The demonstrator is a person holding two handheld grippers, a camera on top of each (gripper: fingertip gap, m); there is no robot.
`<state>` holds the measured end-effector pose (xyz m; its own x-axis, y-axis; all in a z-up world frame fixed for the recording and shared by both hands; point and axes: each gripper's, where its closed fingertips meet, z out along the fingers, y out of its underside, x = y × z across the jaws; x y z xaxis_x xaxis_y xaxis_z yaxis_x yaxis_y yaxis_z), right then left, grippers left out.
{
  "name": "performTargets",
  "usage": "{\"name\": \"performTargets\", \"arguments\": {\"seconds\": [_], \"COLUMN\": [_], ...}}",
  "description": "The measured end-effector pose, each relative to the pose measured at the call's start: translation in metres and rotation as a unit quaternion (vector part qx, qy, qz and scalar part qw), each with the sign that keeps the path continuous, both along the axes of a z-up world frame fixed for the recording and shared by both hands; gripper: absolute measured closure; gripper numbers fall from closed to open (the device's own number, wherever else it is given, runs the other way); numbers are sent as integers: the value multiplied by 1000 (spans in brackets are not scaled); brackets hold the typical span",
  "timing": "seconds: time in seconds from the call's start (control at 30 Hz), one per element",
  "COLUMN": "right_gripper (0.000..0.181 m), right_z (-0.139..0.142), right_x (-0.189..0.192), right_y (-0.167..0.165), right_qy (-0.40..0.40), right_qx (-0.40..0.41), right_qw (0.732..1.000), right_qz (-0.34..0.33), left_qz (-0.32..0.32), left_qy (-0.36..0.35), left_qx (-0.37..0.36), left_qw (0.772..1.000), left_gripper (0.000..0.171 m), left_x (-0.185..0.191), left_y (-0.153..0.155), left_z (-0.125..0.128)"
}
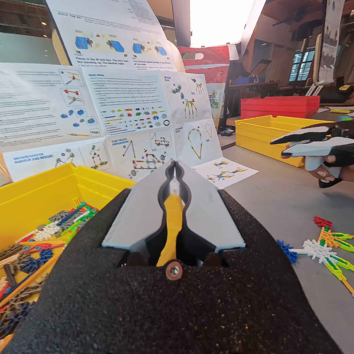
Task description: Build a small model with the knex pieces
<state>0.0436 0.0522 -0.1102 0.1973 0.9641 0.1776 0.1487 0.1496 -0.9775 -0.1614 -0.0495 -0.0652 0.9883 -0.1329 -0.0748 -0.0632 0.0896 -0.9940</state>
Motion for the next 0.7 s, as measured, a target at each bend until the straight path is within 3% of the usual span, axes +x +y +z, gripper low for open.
{"name": "performTargets", "arguments": {"seconds": [0.13,0.23,0.37,0.5,0.57,0.6,0.7], "right_gripper": [145,146,146,146,146,146,147], "right_z": [-5,-8,-9,-6,-7,-7,-8], "right_x": [2,2,2,5,6,6,6], "right_y": [6,8,8,10,13,14,13], "right_qy": [-13,-10,-10,-9,-9,-8,-5], "right_qx": [8,-10,-13,-6,-9,-13,-27], "right_qw": [1000,1000,1000,1000,1000,1000,1000], "right_qz": [-13,-12,-11,-16,-20,-20,-14], "left_qz": [100,166,159,115,64,39,-31], "left_qy": [61,97,108,141,164,183,258], "left_qx": [32,-3,-119,-228,-336,-397,-553], "left_qw": [993,981,974,957,925,899,791], "left_gripper": [171,171,157,155,155,155,152], "left_x": [-54,-101,-128,-124,-116,-113,-111], "left_y": [-19,-33,-32,-25,-27,-31,-51], "left_z": [41,57,42,13,-20,-38,-81]}}
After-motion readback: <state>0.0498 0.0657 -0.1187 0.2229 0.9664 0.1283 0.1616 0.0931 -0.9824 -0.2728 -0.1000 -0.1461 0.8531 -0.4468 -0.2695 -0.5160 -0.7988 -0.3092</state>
